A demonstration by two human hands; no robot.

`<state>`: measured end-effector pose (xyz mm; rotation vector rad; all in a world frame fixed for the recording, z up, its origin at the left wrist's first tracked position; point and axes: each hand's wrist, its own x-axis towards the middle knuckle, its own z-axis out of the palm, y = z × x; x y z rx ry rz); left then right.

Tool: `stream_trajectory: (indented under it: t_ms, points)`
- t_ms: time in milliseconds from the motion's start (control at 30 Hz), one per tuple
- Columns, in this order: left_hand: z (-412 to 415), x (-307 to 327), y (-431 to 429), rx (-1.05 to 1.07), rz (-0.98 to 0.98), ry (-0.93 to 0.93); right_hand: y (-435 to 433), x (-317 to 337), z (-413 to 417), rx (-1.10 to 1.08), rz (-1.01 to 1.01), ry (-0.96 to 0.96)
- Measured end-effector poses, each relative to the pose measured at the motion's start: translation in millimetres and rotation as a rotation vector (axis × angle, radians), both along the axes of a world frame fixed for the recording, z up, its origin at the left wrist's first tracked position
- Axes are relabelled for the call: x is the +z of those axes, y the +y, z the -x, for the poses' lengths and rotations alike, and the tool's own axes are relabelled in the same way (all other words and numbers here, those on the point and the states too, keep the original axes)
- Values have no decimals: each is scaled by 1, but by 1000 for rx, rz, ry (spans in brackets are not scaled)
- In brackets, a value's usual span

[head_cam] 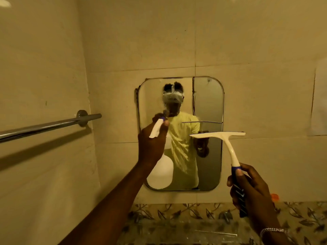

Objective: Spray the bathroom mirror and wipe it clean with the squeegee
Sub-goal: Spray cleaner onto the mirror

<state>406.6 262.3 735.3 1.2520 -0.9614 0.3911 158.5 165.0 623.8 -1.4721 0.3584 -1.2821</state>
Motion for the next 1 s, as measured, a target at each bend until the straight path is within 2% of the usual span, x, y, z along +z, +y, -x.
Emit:
stream_trajectory:
  t_ms: [67, 167, 333, 567, 667, 800, 1000]
  points:
    - [15, -1, -13, -81, -46, -2, -3, -3, 3, -33, -21, -10]
    - [40, -7, -36, -95, -98, -42, -8, -6, 7, -71, -52, -18]
    - [48, -19, -44, -94, -125, 50, -13, -12, 19, -105, -54, -26]
    - [19, -71, -15, 96, -69, 266, -9, -26, 19, -79, -75, -22]
    - [3, -90, -3, 172, -116, 250, -5, -30, 14, -60, -83, -35]
    - [-4, -102, 0, 28, -223, 218, -2, -36, 9, -36, -101, -45]
    - [24, -100, -21, -172, -305, 74, -7, -47, 12, -51, -134, -53]
